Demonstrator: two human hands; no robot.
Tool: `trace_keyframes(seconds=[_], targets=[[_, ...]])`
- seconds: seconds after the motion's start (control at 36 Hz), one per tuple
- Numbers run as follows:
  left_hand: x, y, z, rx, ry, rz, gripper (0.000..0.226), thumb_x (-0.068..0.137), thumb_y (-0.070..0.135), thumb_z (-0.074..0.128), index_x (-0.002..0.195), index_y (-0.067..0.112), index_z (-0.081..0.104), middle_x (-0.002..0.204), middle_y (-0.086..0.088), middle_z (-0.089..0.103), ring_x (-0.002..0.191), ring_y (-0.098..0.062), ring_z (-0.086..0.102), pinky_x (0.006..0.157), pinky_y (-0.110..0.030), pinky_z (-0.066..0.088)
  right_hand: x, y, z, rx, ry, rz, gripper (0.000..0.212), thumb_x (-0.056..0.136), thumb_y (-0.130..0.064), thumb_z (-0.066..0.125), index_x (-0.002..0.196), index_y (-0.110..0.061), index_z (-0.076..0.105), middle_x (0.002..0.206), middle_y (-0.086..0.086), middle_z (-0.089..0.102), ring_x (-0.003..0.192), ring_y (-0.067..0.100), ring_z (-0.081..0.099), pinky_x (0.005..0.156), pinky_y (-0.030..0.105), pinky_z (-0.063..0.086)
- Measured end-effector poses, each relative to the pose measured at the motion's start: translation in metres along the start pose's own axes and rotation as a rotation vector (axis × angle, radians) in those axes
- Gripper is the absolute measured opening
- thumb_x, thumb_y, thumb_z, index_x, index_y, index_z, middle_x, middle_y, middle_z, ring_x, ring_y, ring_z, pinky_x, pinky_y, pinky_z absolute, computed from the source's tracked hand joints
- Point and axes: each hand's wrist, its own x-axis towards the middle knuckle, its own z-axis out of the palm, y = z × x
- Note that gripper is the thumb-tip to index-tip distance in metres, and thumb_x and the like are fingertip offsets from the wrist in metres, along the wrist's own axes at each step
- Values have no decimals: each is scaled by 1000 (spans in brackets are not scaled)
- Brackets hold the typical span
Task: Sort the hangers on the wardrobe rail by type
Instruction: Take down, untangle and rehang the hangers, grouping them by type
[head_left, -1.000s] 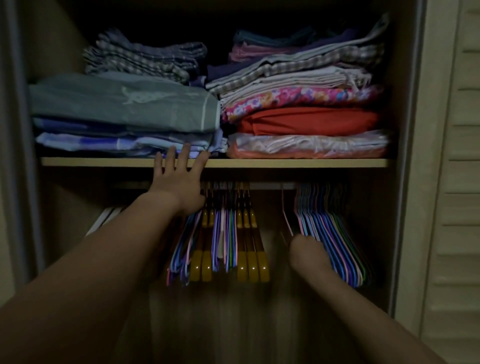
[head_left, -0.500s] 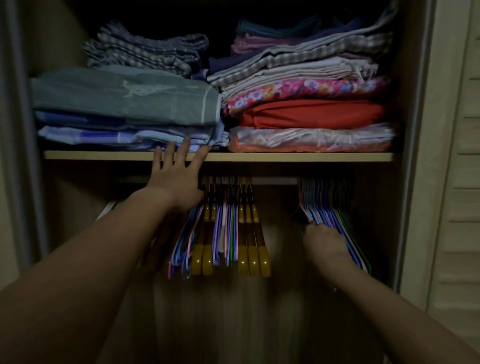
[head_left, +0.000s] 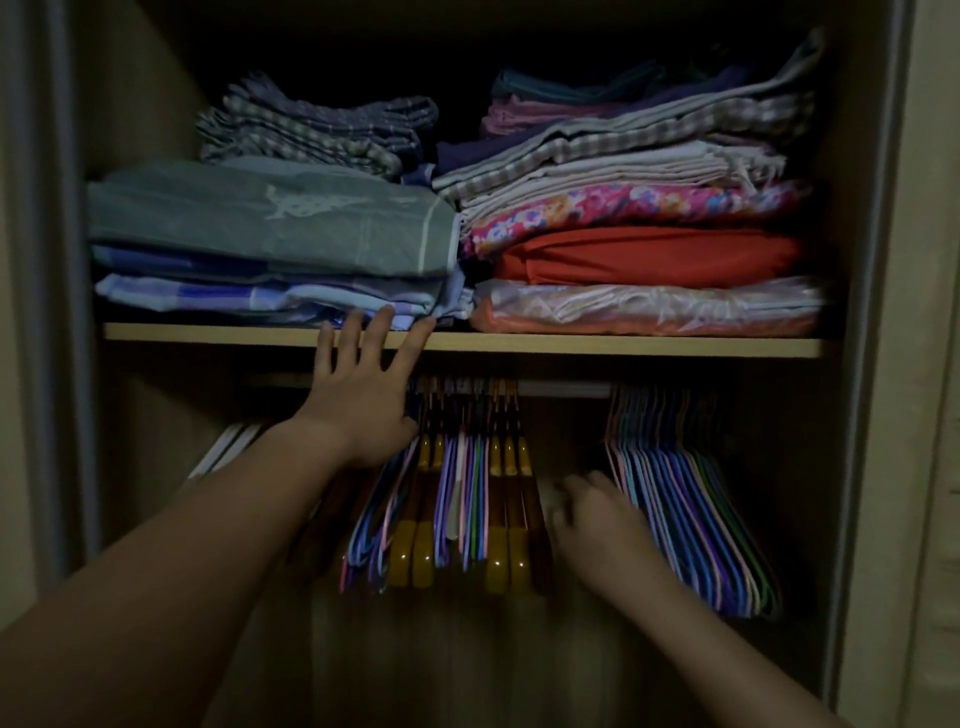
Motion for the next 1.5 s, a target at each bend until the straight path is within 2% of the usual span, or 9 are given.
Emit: trace_keyframes(seconds=[0.19,0.31,0.53,0.67,0.81,0.92,1.11,1.33,1.5], targets=[[0,-1,-3,-3,-20,2,112,84,51,63,148,44,-29,163,-6,-25,149,-36,-24,119,-56,-14,12,13,52,471,-234,345,68,101,-48,45,155,-12,25,154,11,37,139,29,40,112,41,37],[1,1,-3,12,-19,-11,113,85,51,63,146,44,-32,163,-6,-26,148,-37,-25,120,-57,-13,16,18,74,748,-255,493,49,100,-49,47,139,-19,47,112,-4,62,101,15,61,89,34,52],[1,1,0,16,-11,-9,114,84,51,62,145,43,-34,163,-7,-27,148,-37,-26,120,-57,-12,15,20,82,781,-58,494,12,94,-26,64,86,-17,63,85,7,69,72,11,63,59,23,46],[2,0,1,11,-15,-10,114,84,51,63,144,44,-34,162,-7,-28,148,-37,-27,119,-58,-14,12,14,61,685,67,514,56,96,-30,58,147,-22,37,134,3,56,121,26,55,100,42,45],[1,2,0,20,-24,-20,115,84,51,62,144,42,-35,161,-8,-29,147,-38,-28,119,-59,-14,25,2,34,346,240,236,33,102,-30,42,134,-27,48,102,-6,55,86,11,58,77,38,54],[2,4,-3,33,-62,-33,115,84,53,62,145,41,-35,161,-9,-31,147,-38,-29,119,-59,-14,59,-8,24,183,211,173,29,104,-34,38,127,-22,51,99,-2,44,76,11,45,61,30,36],[2,4,-7,37,-103,-38,114,85,55,61,146,41,-35,161,-9,-31,147,-38,-30,118,-57,-15,75,8,25,147,98,329,31,102,-35,38,120,-16,55,112,12,58,88,24,52,69,34,37],[4,6,-6,46,-84,-49,121,80,57,68,149,40,-30,163,-12,-26,149,-38,-23,120,-58,-10,-53,47,39,310,-177,451,27,96,-47,56,108,-23,60,95,-1,61,85,15,58,68,29,44],[-21,12,-2,-87,-15,-10,110,86,44,70,156,36,-15,165,-14,-19,151,-36,-19,124,-50,-5,-157,84,68,546,-299,637,8,87,-23,72,90,-21,65,87,3,66,77,18,59,64,29,49]])
